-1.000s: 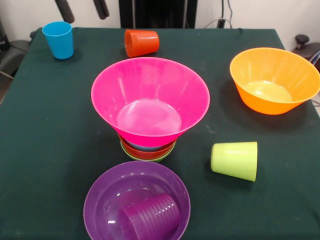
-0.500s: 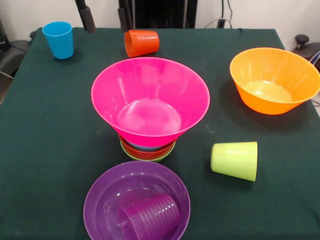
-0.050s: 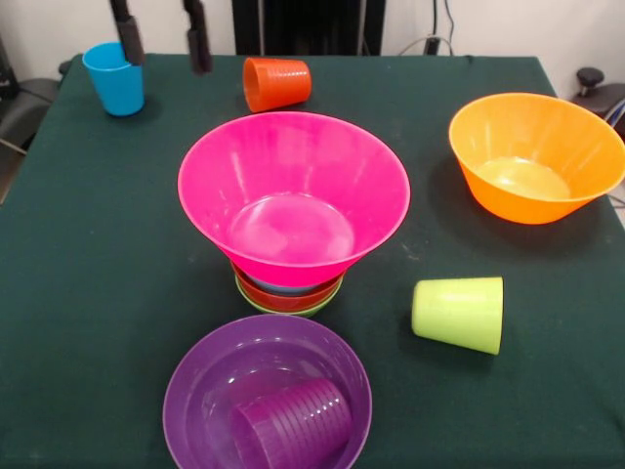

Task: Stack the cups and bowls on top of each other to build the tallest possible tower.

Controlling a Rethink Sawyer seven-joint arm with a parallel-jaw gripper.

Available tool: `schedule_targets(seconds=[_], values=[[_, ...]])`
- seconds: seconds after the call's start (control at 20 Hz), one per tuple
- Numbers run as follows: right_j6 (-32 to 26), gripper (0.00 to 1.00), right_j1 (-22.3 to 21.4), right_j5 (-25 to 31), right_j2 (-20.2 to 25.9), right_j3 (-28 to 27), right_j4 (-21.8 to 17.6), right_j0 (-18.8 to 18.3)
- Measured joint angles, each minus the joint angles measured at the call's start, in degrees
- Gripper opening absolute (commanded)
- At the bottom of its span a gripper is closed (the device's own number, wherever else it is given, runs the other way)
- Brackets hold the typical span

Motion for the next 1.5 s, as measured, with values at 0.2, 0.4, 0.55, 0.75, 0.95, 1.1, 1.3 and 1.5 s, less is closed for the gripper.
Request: schedule_targets(seconds=[0.2, 0.4, 0.55, 0.75, 0.95, 1.1, 1.3, 1.5], values=[[0.3, 1.0, -0.1, 0.0, -3.6, -0.3, -0.9, 0.3], [0.3, 1.0, -0.4, 0.0, -6.5, -0.2, -0.9, 0.3], [0.3, 1.0, -1.4, -0.4, -9.6, 1.3, -0.7, 0.2], [0.4, 1.0, -2.3, -2.1, -11.8, 3.5, -0.1, 0.2], [0.6, 1.0, -3.0, -5.9, -14.5, 7.0, 0.7, 0.2], [1.2, 1.0, -2.9, -8.2, -15.8, 8.6, 1.0, 0.3], [2.6, 1.0, -2.7, -11.6, -17.5, 10.9, 1.7, 0.4], [3.7, 1.0, -2.6, -14.0, -18.2, 12.5, 2.5, 0.5]])
